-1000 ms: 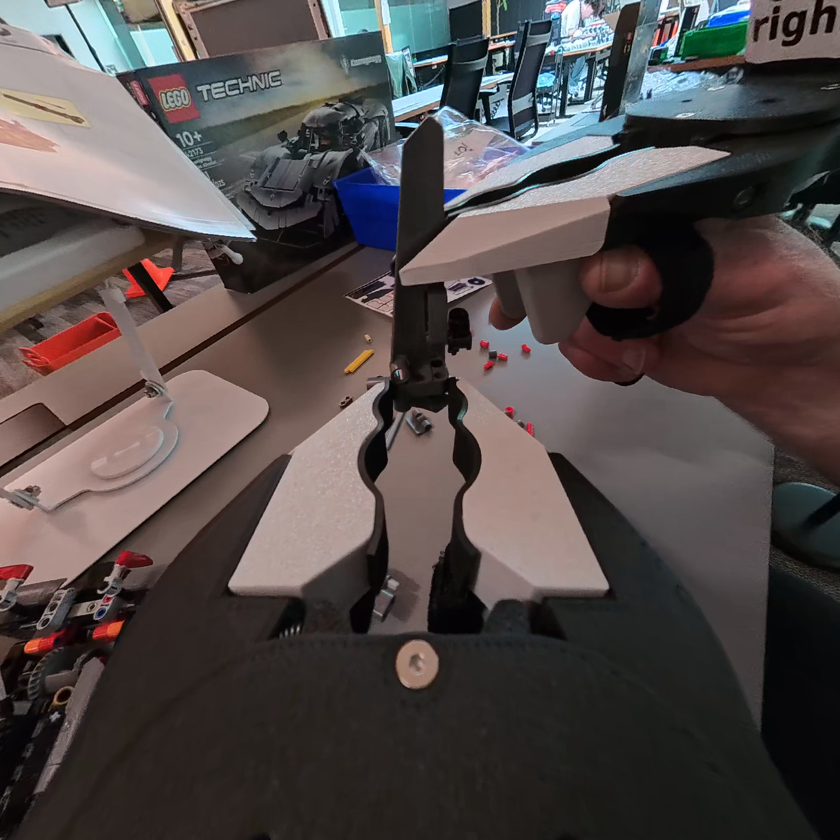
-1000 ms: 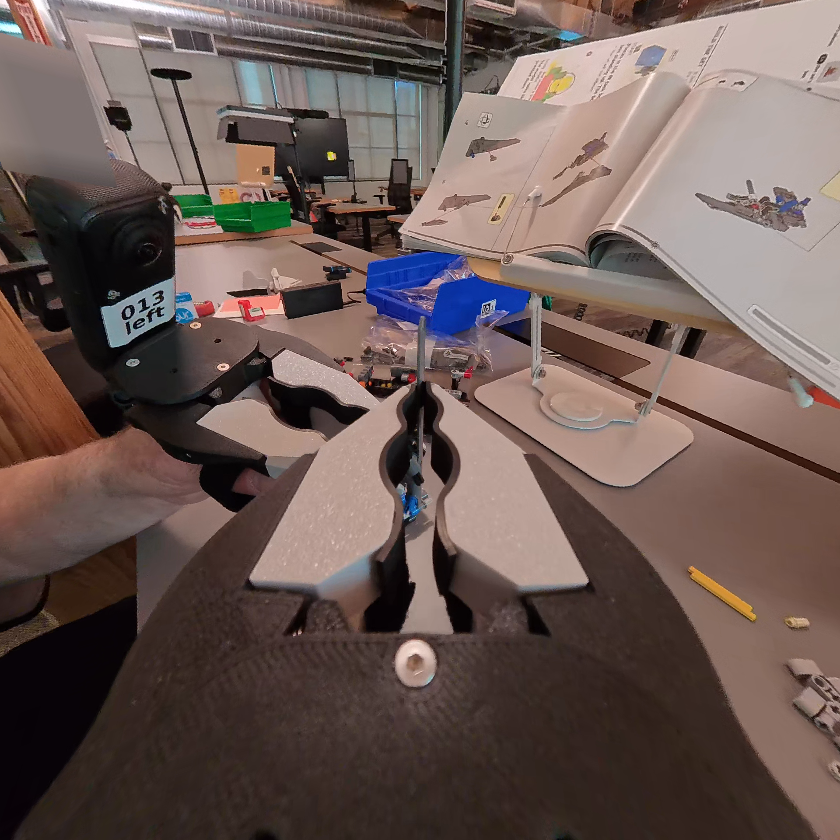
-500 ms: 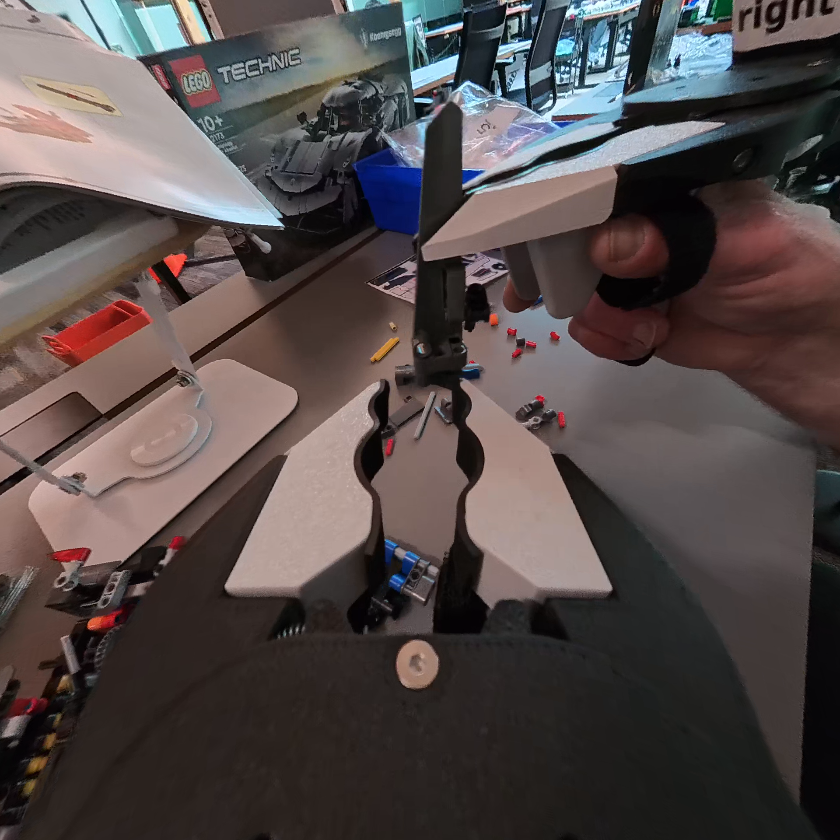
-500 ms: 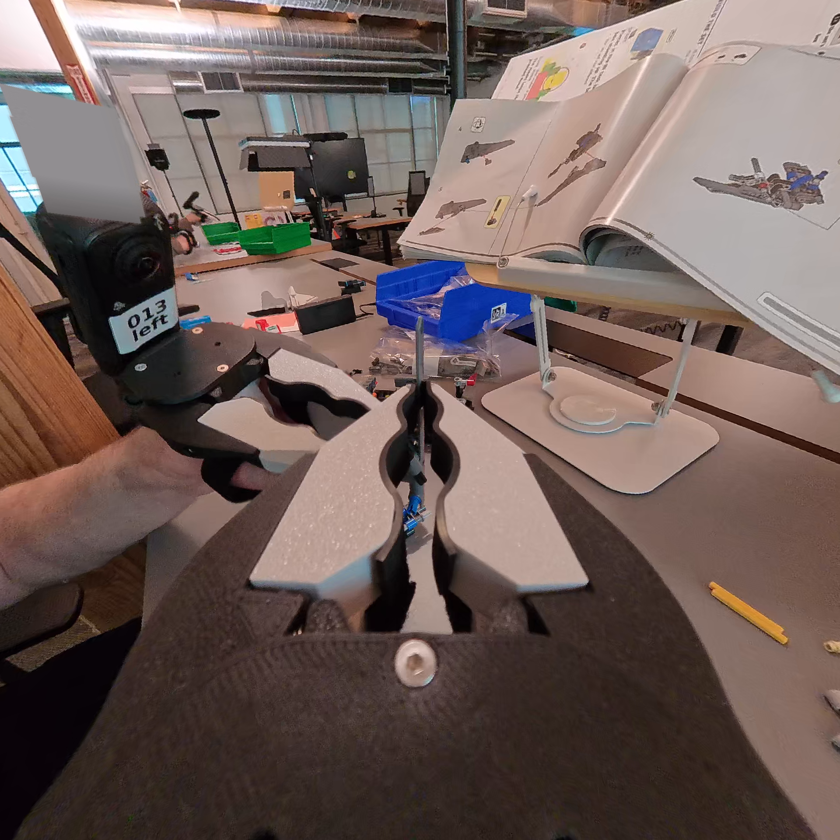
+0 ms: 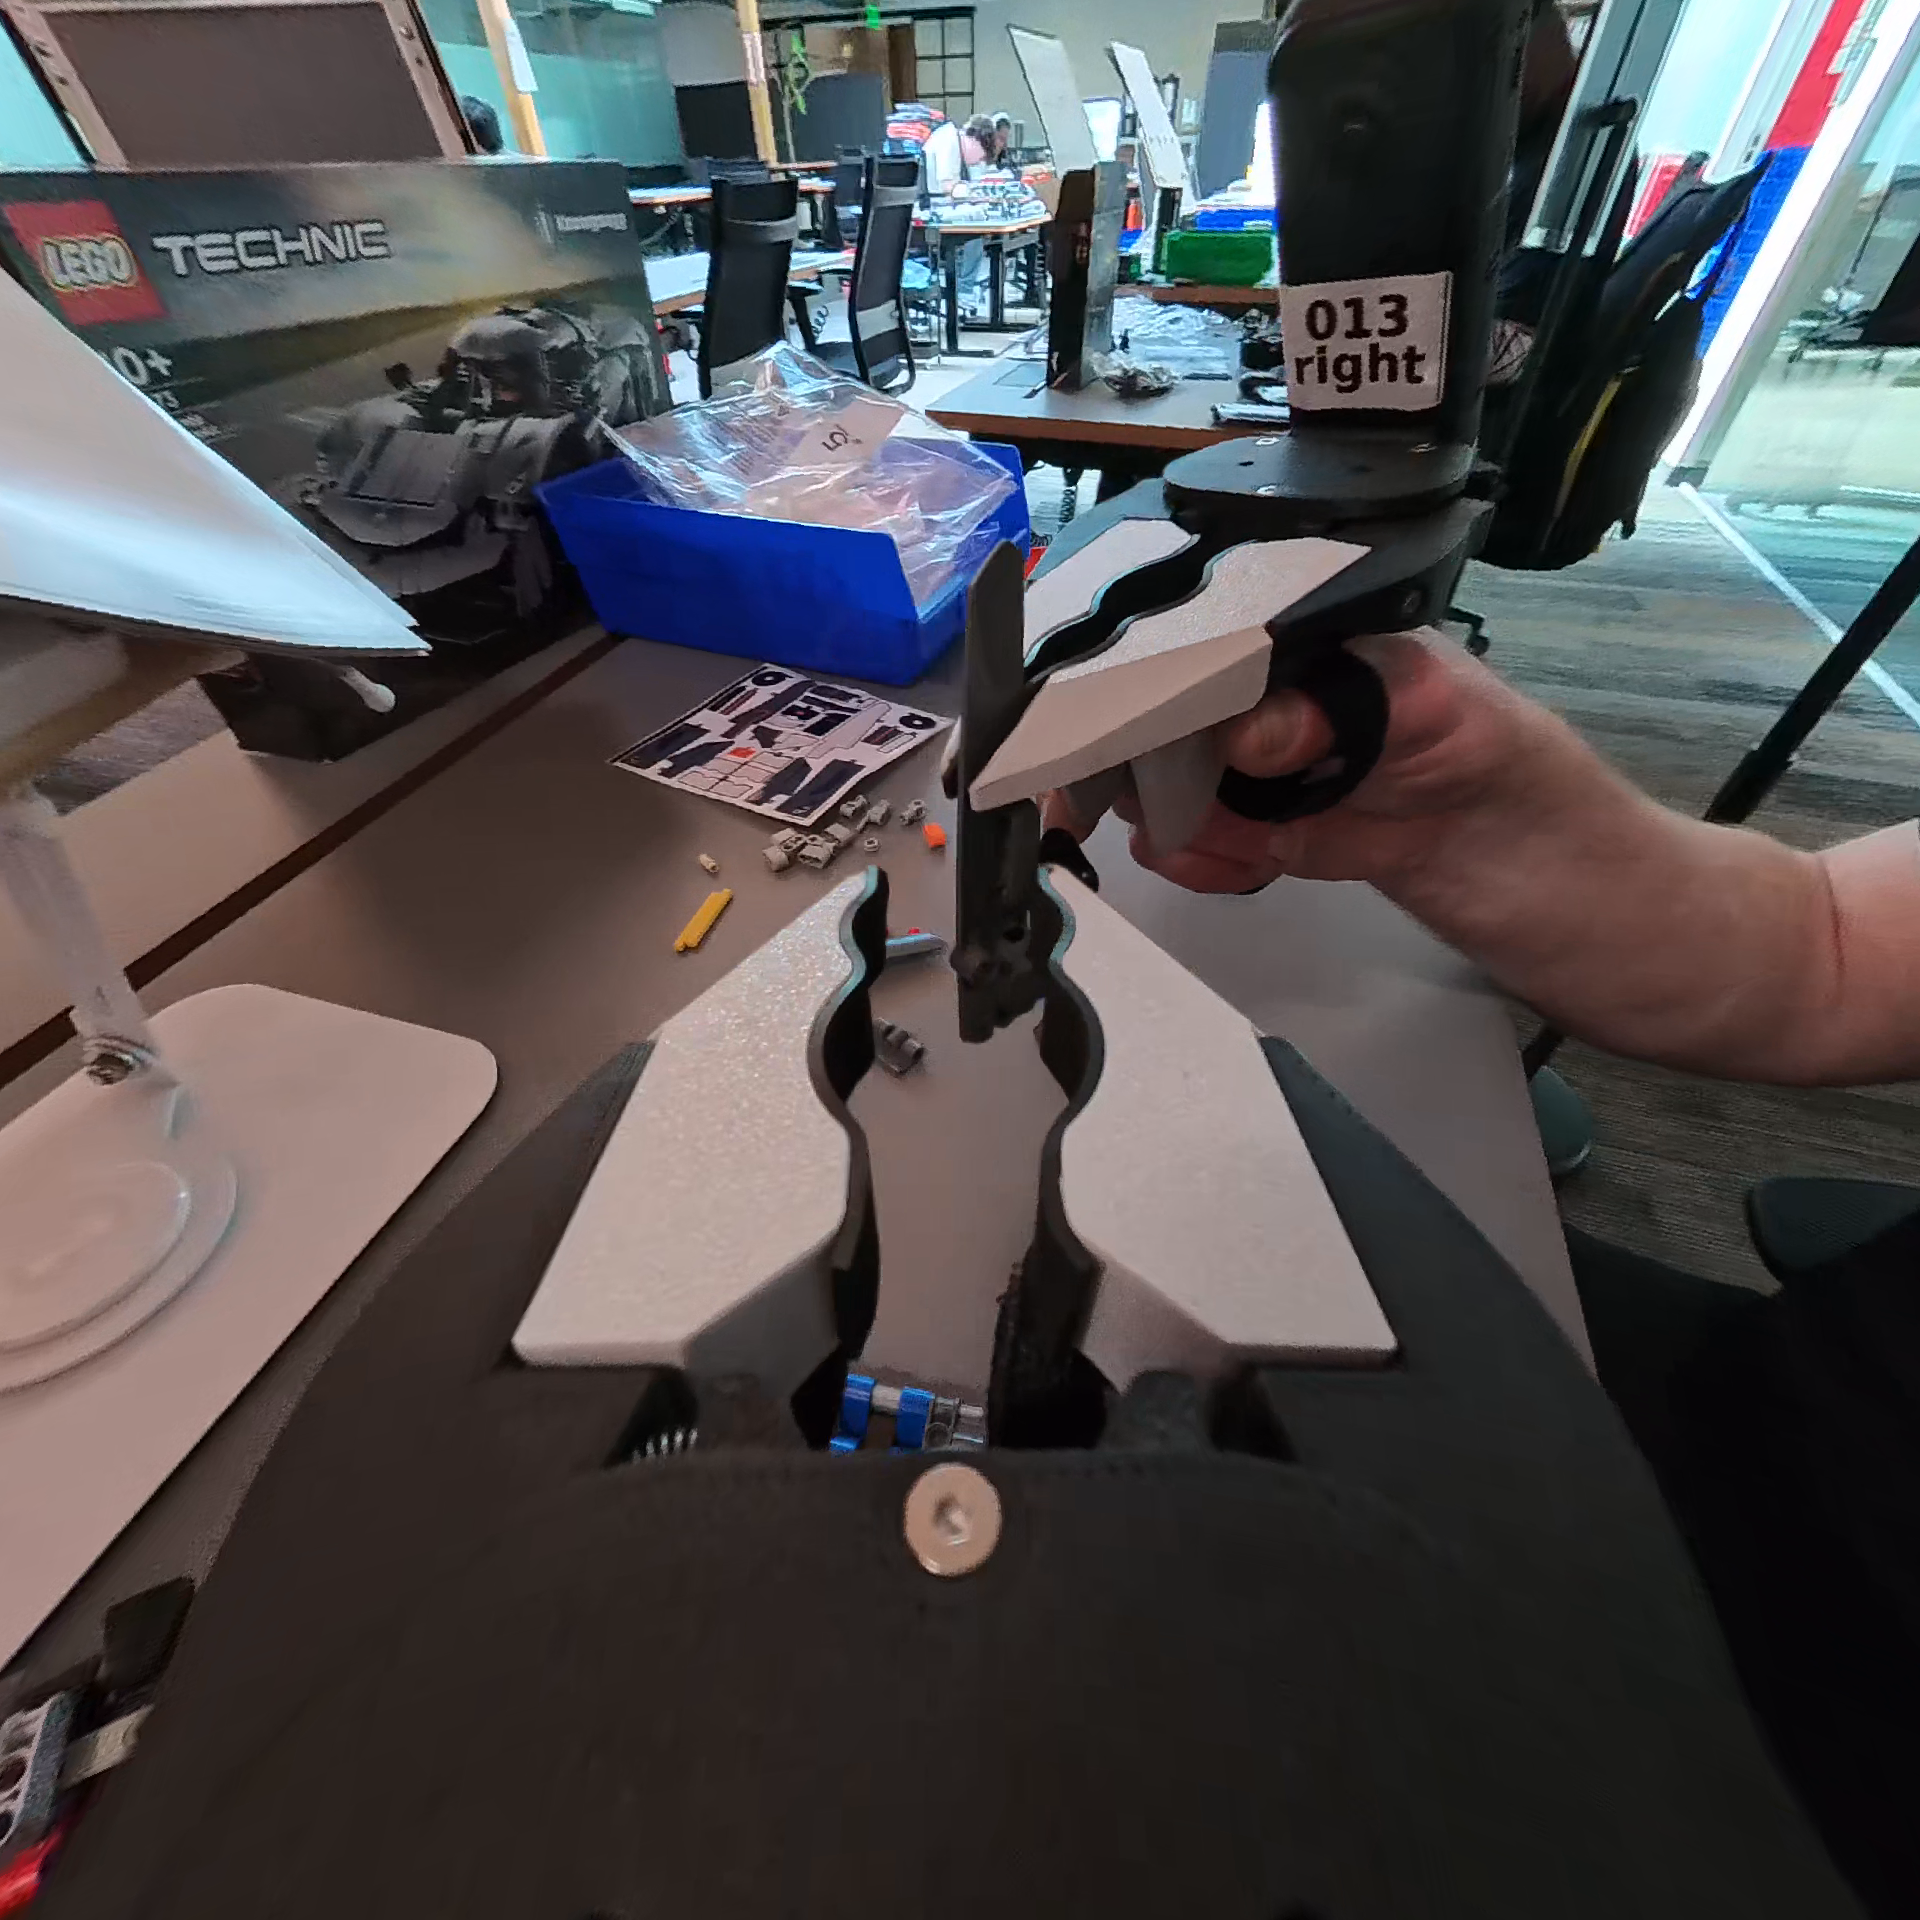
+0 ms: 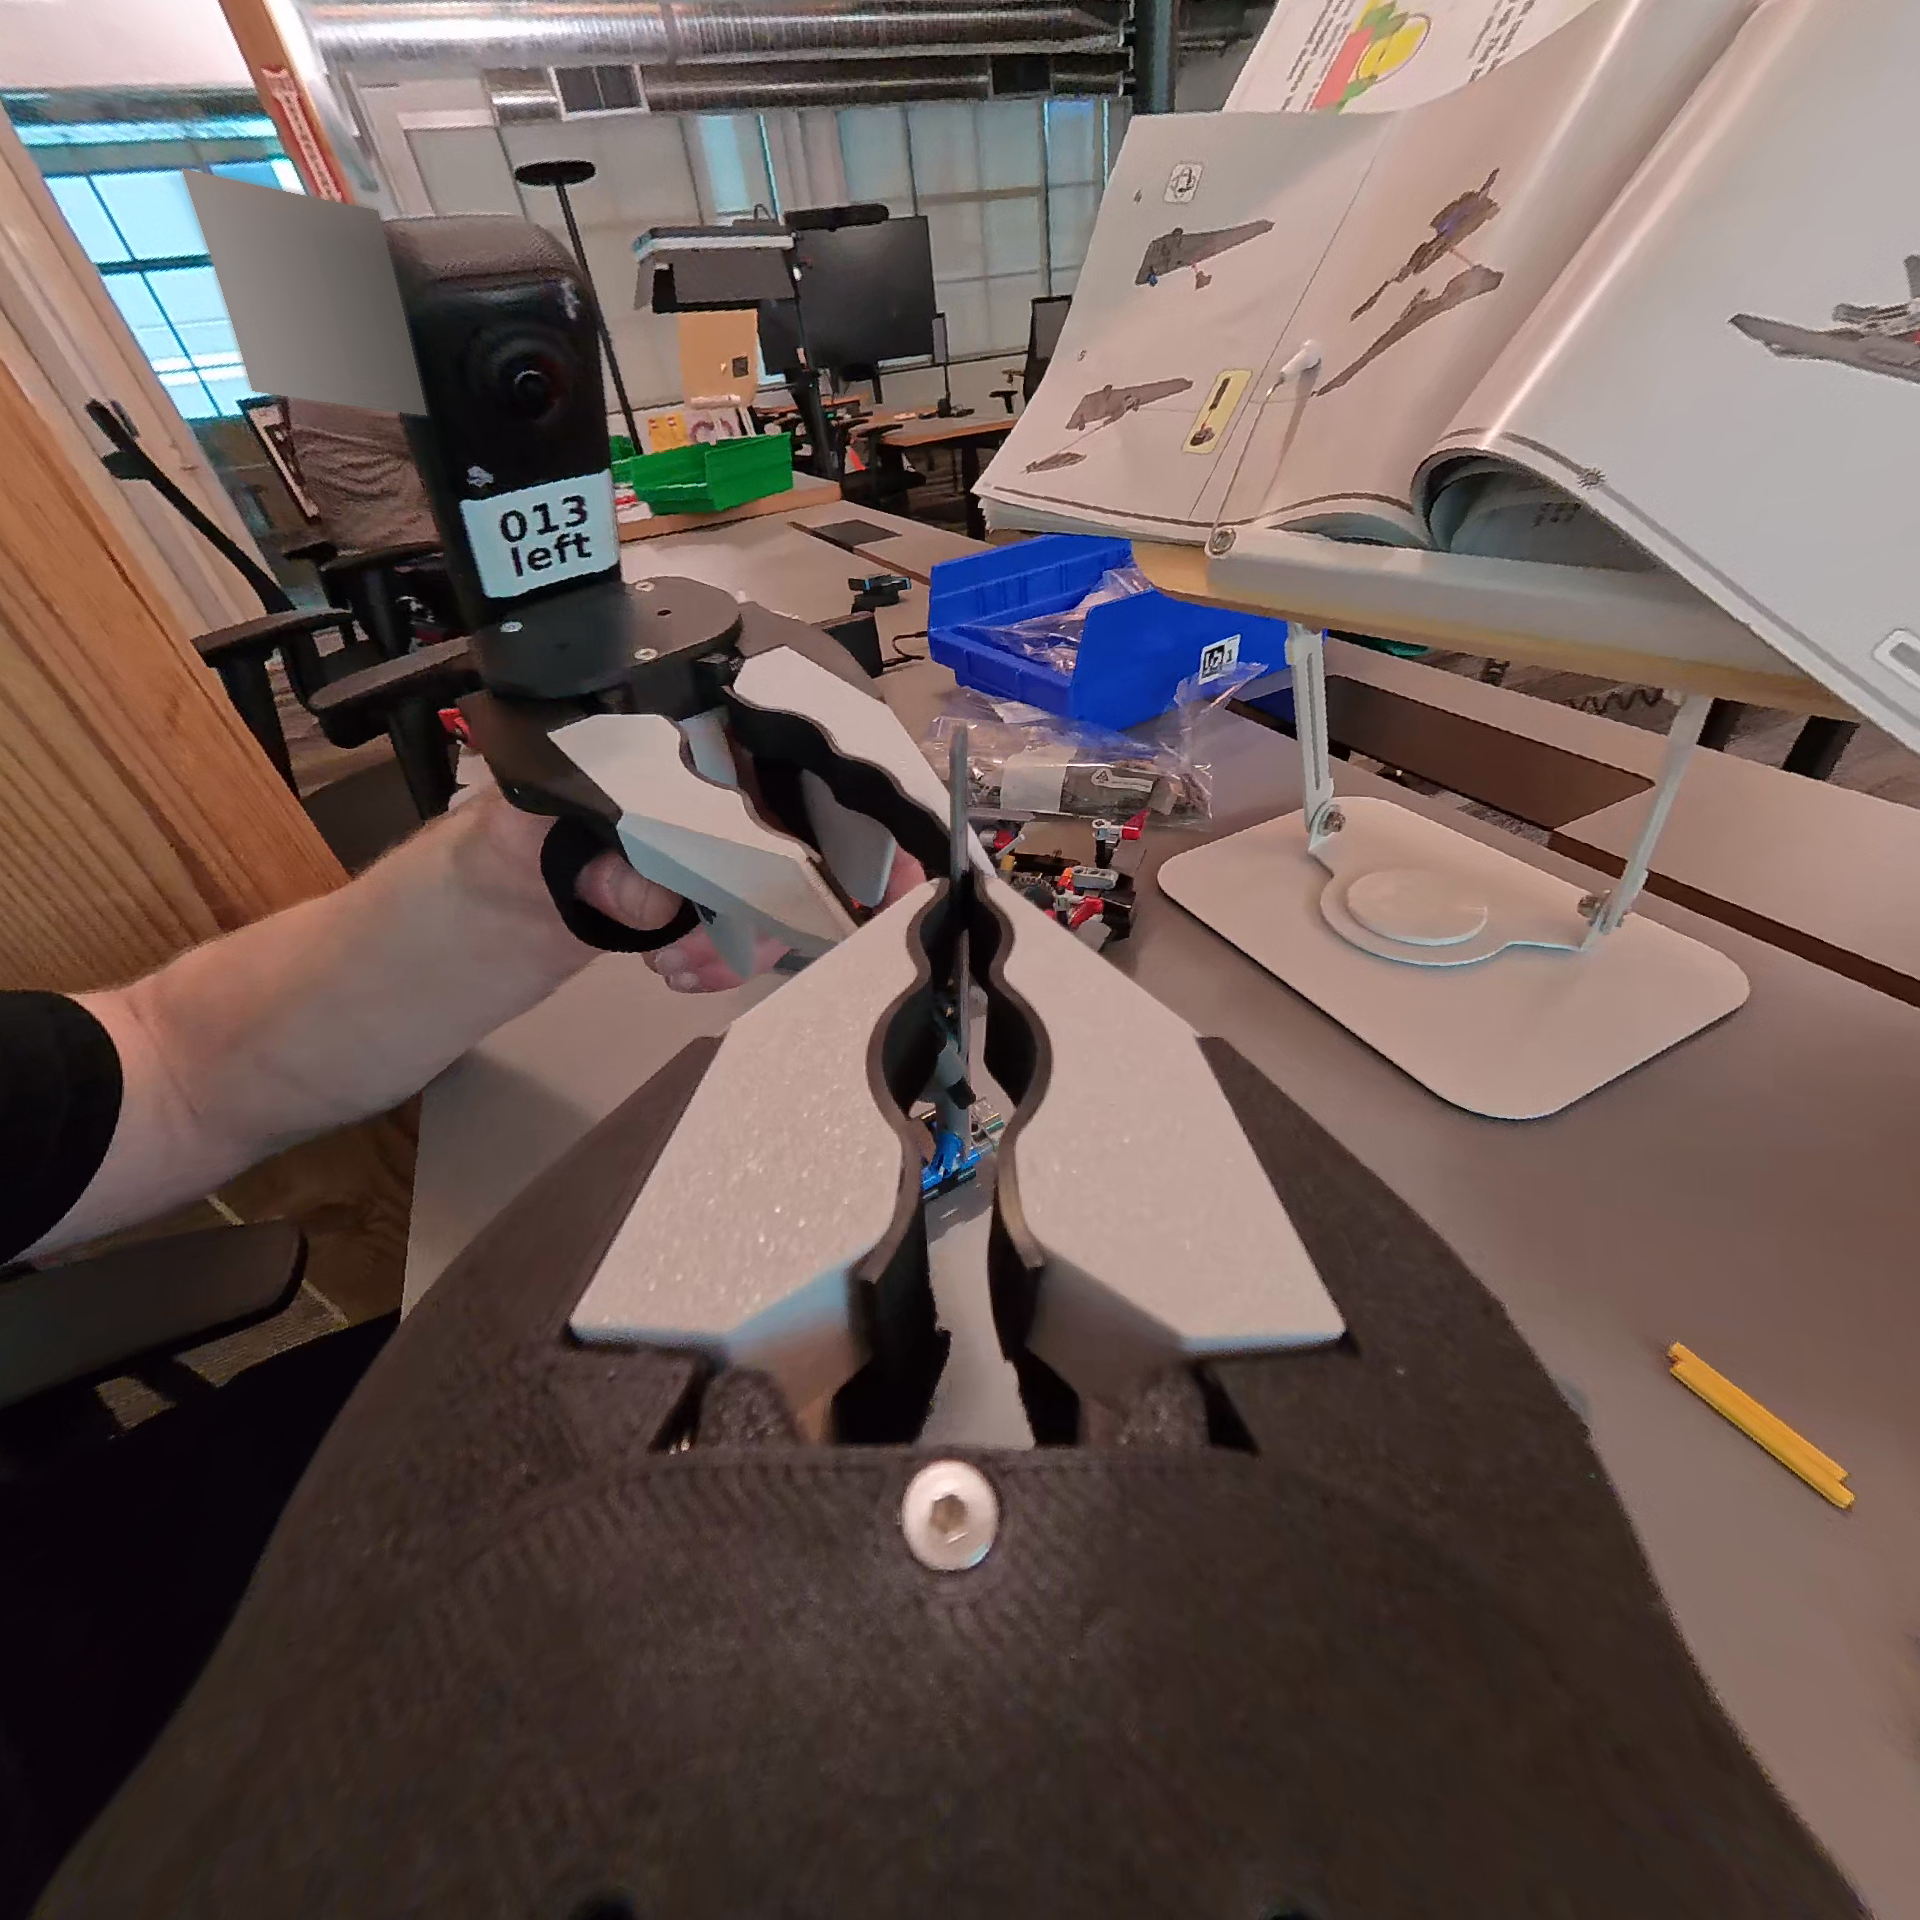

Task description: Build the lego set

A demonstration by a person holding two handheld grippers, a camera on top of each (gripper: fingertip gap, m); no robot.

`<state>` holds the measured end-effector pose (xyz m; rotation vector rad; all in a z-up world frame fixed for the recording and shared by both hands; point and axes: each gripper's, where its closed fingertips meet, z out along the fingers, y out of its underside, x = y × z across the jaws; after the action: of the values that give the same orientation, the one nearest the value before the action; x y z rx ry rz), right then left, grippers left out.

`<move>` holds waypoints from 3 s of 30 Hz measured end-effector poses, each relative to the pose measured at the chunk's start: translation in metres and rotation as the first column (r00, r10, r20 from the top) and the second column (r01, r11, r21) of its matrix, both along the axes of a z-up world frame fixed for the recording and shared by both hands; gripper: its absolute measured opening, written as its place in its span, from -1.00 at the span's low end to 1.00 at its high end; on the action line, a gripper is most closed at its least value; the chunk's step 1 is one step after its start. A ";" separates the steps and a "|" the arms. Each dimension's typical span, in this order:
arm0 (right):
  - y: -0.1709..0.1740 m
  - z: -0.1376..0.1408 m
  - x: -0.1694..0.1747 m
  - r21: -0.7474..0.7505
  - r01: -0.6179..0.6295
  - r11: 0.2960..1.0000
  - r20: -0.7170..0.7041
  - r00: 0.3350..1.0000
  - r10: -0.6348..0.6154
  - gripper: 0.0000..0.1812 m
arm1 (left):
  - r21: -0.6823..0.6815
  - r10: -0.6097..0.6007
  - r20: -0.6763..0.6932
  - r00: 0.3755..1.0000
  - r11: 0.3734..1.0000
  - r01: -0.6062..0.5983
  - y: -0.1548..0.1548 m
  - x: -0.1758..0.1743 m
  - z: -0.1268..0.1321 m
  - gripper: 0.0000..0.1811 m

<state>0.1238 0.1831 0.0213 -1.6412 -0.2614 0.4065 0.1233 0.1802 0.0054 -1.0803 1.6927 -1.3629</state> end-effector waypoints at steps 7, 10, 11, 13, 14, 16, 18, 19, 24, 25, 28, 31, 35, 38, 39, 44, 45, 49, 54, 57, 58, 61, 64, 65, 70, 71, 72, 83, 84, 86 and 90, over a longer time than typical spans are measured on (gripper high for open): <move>0.003 -0.005 -0.007 -0.017 -0.042 0.999 -0.007 0.999 0.042 -1.00 | -0.003 -0.033 -0.029 0.999 0.999 0.033 -0.004 0.003 -0.015 -0.97; 0.003 -0.005 -0.007 -0.017 -0.046 0.999 -0.008 0.999 0.046 -1.00 | -0.026 -0.048 -0.028 0.998 0.999 0.047 -0.004 0.002 -0.016 -1.00; 0.003 -0.005 -0.007 -0.017 -0.049 0.999 -0.012 0.999 0.049 -1.00 | -0.032 -0.052 -0.028 0.998 0.998 0.051 -0.004 0.002 -0.016 -1.00; 0.004 -0.006 -0.008 -0.017 -0.053 0.998 -0.010 0.999 0.053 -1.00 | -0.041 -0.060 -0.029 0.998 0.997 0.059 -0.005 0.002 -0.016 -1.00; 0.004 -0.006 -0.008 -0.016 -0.054 0.998 -0.010 0.998 0.054 -1.00 | -0.043 -0.063 -0.025 0.998 0.997 0.062 -0.005 0.002 -0.016 -1.00; 0.004 -0.005 -0.009 -0.013 -0.057 0.998 -0.013 0.998 0.057 -1.00 | -0.048 -0.070 -0.023 0.997 0.997 0.068 -0.005 0.001 -0.016 -1.00; 0.004 -0.004 -0.008 -0.005 -0.055 0.998 -0.017 0.998 0.055 -1.00 | -0.051 -0.070 -0.012 0.997 0.996 0.069 -0.006 0.001 -0.014 -1.00; 0.003 -0.003 -0.009 -0.001 -0.056 0.998 -0.017 0.998 0.056 -1.00 | -0.053 -0.074 -0.010 0.997 0.996 0.074 -0.007 0.001 -0.014 -1.00; 0.002 -0.001 -0.009 0.017 -0.055 0.998 -0.013 0.998 0.055 -0.99 | -0.084 -0.097 -0.006 0.995 0.992 0.096 -0.009 0.000 -0.012 -1.00; 0.002 0.000 -0.009 0.019 -0.054 0.998 -0.013 0.998 0.054 -1.00 | -0.092 -0.100 -0.005 0.995 0.991 0.100 -0.009 0.000 -0.011 -1.00; 0.003 -0.001 -0.009 0.019 -0.054 0.998 -0.024 0.998 0.054 -0.99 | -0.121 -0.112 -0.023 0.993 0.987 0.108 -0.010 0.000 -0.012 -1.00; 0.003 0.000 -0.008 0.027 -0.057 0.998 -0.054 0.997 0.059 -0.98 | -0.148 -0.133 -0.065 0.989 0.981 0.122 -0.011 -0.001 -0.016 -1.00; 0.004 -0.002 -0.006 0.013 -0.068 0.998 -0.087 0.994 0.069 -0.99 | -0.210 -0.177 -0.136 0.975 0.967 0.146 -0.015 -0.001 -0.025 -1.00; 0.005 -0.004 -0.007 0.004 -0.092 0.996 -0.136 0.986 0.092 -1.00 | -0.226 -0.191 -0.152 0.970 0.962 0.154 -0.014 -0.001 -0.027 -1.00; 0.005 -0.004 -0.007 0.003 -0.094 0.996 -0.142 0.986 0.093 -1.00 | -0.223 -0.190 -0.150 0.970 0.963 0.154 -0.014 -0.001 -0.027 -1.00; 0.005 0.007 0.001 0.036 -0.051 0.998 -0.161 0.985 0.056 -1.00 | -0.161 -0.098 -0.062 0.993 0.983 0.087 -0.006 0.005 -0.019 -0.89; 0.005 0.010 0.003 0.045 -0.042 0.998 -0.173 0.984 0.049 -1.00 | -0.136 -0.083 -0.042 0.996 0.988 0.077 -0.005 0.004 -0.017 -0.82; 0.005 0.026 0.014 0.093 -0.007 0.996 -0.245 0.969 0.030 -1.00 | -0.087 -0.056 -0.012 0.998 0.995 0.054 -0.004 0.002 -0.015 -0.64; 0.005 0.039 0.022 0.133 0.007 0.991 -0.332 0.942 0.038 -1.00 | -0.073 -0.061 -0.039 0.997 0.996 0.058 -0.010 0.008 -0.026 -0.62; 0.005 0.042 0.024 0.143 0.020 0.990 -0.355 0.934 0.032 -1.00 | -0.061 -0.078 -0.025 0.997 0.995 0.077 -0.017 0.009 -0.026 -0.67; 0.005 0.042 0.025 0.145 0.025 0.989 -0.360 0.933 0.029 -1.00 | -0.056 -0.077 -0.016 0.997 0.996 0.076 -0.018 0.009 -0.026 -0.71; 0.006 0.043 0.027 0.147 0.033 0.989 -0.376 0.926 0.025 -1.00 | -0.095 -0.089 -0.004 0.996 0.992 0.088 -0.021 0.010 -0.023 -0.74; 0.006 0.043 0.029 0.147 0.043 0.988 -0.379 0.925 0.016 -1.00 | -0.164 -0.109 0.007 0.994 0.980 0.108 -0.021 0.010 -0.020 -0.82; 0.006 0.043 0.029 0.147 0.046 0.988 -0.380 0.925 0.013 -1.00 | -0.187 -0.115 0.011 0.993 0.976 0.115 -0.020 0.009 -0.018 -0.85; 0.005 0.044 0.029 0.148 0.054 0.987 -0.384 0.923 0.007 -1.00 | -0.266 -0.148 0.023 0.989 0.952 0.149 -0.020 0.007 -0.015 -0.90; 0.005 0.044 0.029 0.149 0.055 0.987 -0.386 0.923 0.006 -1.00 | -0.279 -0.158 0.026 0.987 0.947 0.159 -0.021 0.007 -0.014 -0.90; 0.005 0.045 0.030 0.149 0.057 0.987 -0.389 0.921 0.006 -1.00 | -0.291 -0.165 0.028 0.986 0.942 0.166 -0.021 0.006 -0.013 -0.91; 0.003 0.043 0.037 0.164 0.083 0.983 -0.447 0.894 -0.001 -1.00 | -0.419 -0.200 0.070 0.977 0.883 0.211 -0.024 0.003 -0.004 -0.89; 0.003 0.043 0.037 0.165 0.086 0.983 -0.452 0.892 -0.002 -1.00 | -0.427 -0.195 0.073 0.978 0.880 0.207 -0.023 0.003 -0.004 -0.89; 0.003 0.043 0.038 0.168 0.087 0.982 -0.464 0.886 0.001 -1.00 | -0.435 -0.184 0.078 0.980 0.878 0.200 -0.022 0.004 -0.004 -0.89; 0.003 0.041 0.039 0.176 0.104 0.979 -0.493 0.870 -0.004 -1.00 | -0.441 -0.165 0.091 0.982 0.877 0.189 -0.021 0.004 -0.005 -0.91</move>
<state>0.1633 0.1862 0.0619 -1.2948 0.1268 0.7160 0.1272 0.1588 0.0007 -1.1436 1.5035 -1.9519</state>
